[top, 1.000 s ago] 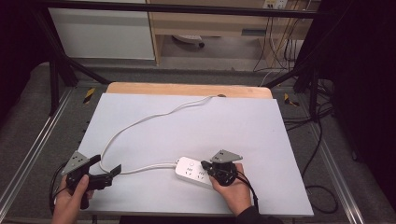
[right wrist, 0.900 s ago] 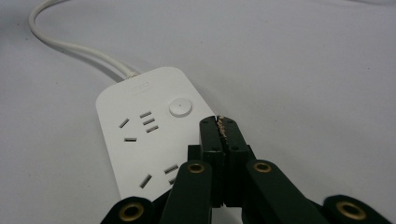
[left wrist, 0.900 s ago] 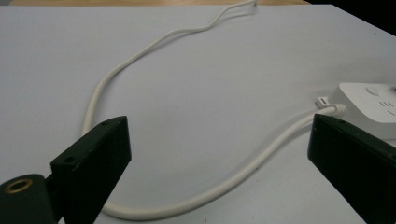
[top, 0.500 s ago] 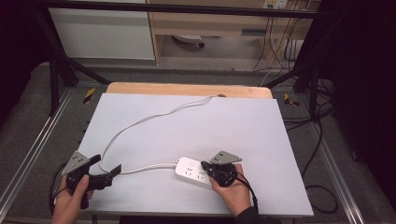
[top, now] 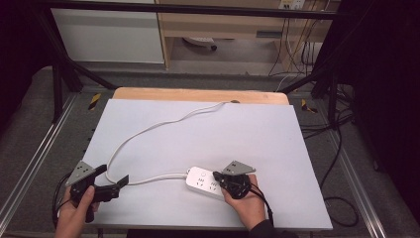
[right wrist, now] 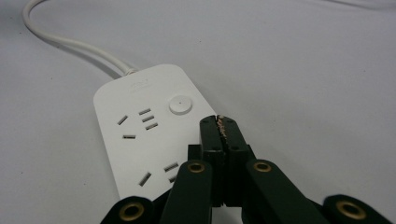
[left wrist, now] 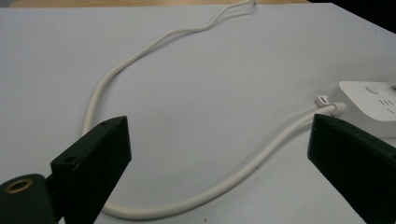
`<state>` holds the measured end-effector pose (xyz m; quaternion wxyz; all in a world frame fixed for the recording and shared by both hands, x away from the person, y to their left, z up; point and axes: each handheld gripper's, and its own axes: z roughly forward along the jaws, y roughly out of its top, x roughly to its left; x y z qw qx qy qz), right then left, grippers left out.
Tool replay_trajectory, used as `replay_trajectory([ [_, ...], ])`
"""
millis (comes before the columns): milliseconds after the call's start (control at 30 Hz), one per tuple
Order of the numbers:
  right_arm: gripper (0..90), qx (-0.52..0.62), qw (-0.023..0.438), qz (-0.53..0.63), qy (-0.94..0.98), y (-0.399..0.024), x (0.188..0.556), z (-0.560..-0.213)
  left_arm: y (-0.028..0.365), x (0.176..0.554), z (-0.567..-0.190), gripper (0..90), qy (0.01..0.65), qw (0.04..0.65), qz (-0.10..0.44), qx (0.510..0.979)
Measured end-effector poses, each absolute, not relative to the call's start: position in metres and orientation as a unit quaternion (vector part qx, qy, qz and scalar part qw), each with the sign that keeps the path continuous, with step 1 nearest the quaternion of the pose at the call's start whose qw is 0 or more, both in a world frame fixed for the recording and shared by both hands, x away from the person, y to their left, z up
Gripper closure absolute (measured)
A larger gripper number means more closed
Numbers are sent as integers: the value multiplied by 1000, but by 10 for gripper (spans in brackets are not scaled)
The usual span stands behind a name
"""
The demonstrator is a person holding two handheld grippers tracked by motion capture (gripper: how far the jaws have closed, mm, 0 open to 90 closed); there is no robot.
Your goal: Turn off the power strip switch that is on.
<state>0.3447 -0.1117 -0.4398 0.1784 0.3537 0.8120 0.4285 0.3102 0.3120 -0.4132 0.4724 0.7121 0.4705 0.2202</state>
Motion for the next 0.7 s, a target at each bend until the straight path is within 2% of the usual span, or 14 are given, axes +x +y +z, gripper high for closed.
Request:
replay_trajectory([
  [700,900,352,175,426,815,-112,346,-439,312,311,-414,62,471,469,221,714],
])
